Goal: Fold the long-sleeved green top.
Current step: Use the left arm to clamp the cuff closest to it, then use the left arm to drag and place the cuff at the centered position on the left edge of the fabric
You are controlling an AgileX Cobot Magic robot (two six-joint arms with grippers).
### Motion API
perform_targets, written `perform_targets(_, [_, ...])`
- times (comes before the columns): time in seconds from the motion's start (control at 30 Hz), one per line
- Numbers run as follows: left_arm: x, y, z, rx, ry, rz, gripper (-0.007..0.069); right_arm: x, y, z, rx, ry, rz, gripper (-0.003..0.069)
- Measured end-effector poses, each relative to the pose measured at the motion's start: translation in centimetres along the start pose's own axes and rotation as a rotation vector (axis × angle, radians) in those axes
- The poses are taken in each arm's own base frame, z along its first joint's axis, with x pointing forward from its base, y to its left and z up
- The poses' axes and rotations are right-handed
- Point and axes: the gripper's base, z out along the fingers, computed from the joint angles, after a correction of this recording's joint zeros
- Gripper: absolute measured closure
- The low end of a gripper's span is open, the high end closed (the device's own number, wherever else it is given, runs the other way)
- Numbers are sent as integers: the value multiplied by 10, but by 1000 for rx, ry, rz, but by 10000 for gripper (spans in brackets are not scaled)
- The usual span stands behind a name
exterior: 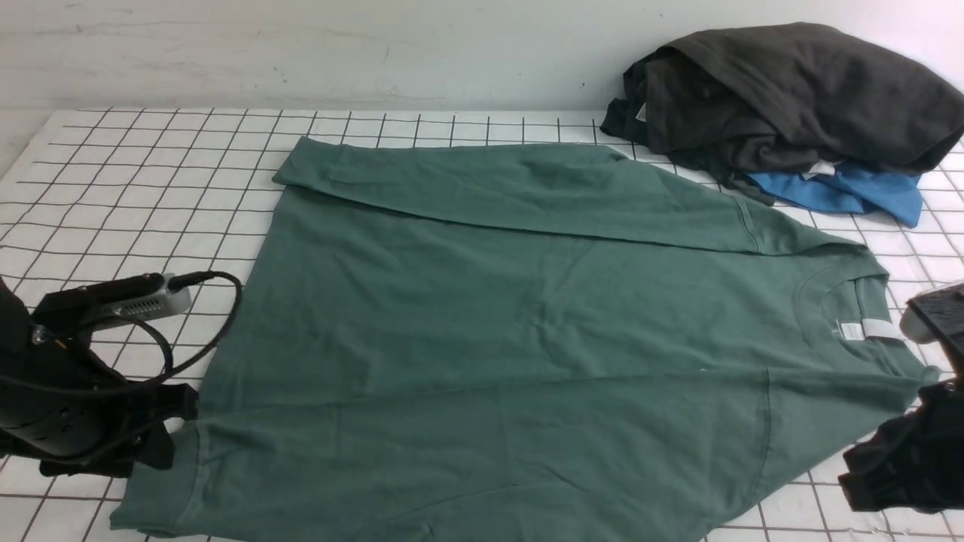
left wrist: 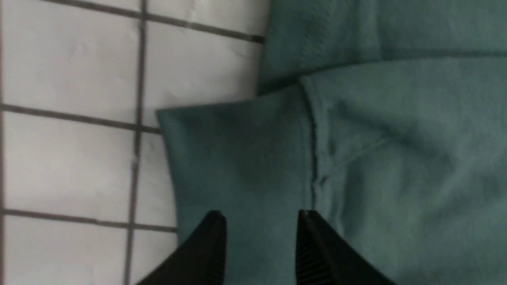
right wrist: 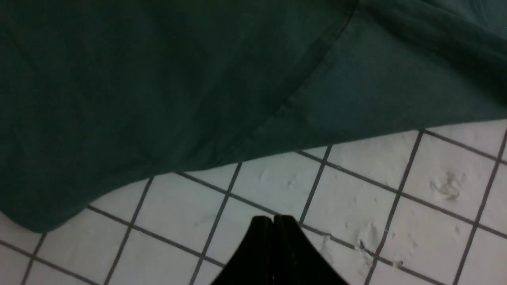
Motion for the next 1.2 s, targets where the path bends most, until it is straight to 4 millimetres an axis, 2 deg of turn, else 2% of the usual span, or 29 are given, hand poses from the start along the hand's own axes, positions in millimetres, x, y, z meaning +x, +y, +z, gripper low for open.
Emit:
perform_targets(0.07, [-5,4,1,-10,-35,-11,292,-4,0,0,4,-42,3,669])
perform_targets(0.23, [-8,9,18,-31,-13,-17,297,-9,-1,0,6,-98,19,669])
perform_targets(0.3, [-10,13,30,-49,11,-13,363,-10,0,-1,0,-109,32,669])
perform_targets(0.33, [-10,13,30,-49,11,-13,363,-10,0,-1,-1,-109,33,669])
perform_targets(0.37, [-12,13,31,-52,3,-6,436,-10,0,0,-3,-110,34,669])
perform_targets(0.47, [-11,6,28,-48,-8,49,566,-10,0,0,-5,-108,37,669])
perform_targets(0.53, [-10,-3,20,-38,-28,96,604,-10,0,1,-5,-107,37,669])
perform_targets(0.6, [-9,-20,0,-15,-94,161,612,-11,0,1,-4,-113,39,669])
perform_targets(0.63, [-9,-21,-2,-13,-102,167,612,-11,0,1,-4,-113,39,669])
perform_targets(0.67, [-11,-37,-23,12,-169,225,612,-11,0,0,-2,-117,38,669])
perform_targets(0.77, [-19,-65,-62,56,-315,322,612,-12,-1,0,6,-131,32,669])
perform_targets(0.87, [-40,-83,-95,75,-463,375,612,-14,-2,0,16,-148,25,669])
perform_targets(0.97, [-66,-92,-109,67,-557,398,612,-17,-2,0,26,-180,24,669])
perform_targets(1.0, [-79,-95,-105,57,-567,404,612,-18,-3,-1,31,-199,24,669])
perform_targets(1.03, [-80,-95,-107,57,-575,405,612,-19,-3,-1,32,-201,24,669])
perform_targets(1.07, [-93,-98,-97,48,-565,408,612,-20,-4,-1,38,-223,24,669])
perform_targets(1.17, [-118,-100,-56,28,-487,410,612,-27,-6,-2,59,-294,25,669])
perform_targets(1.2, [-125,-99,-34,16,-440,414,612,-29,-6,-2,66,-320,25,669])
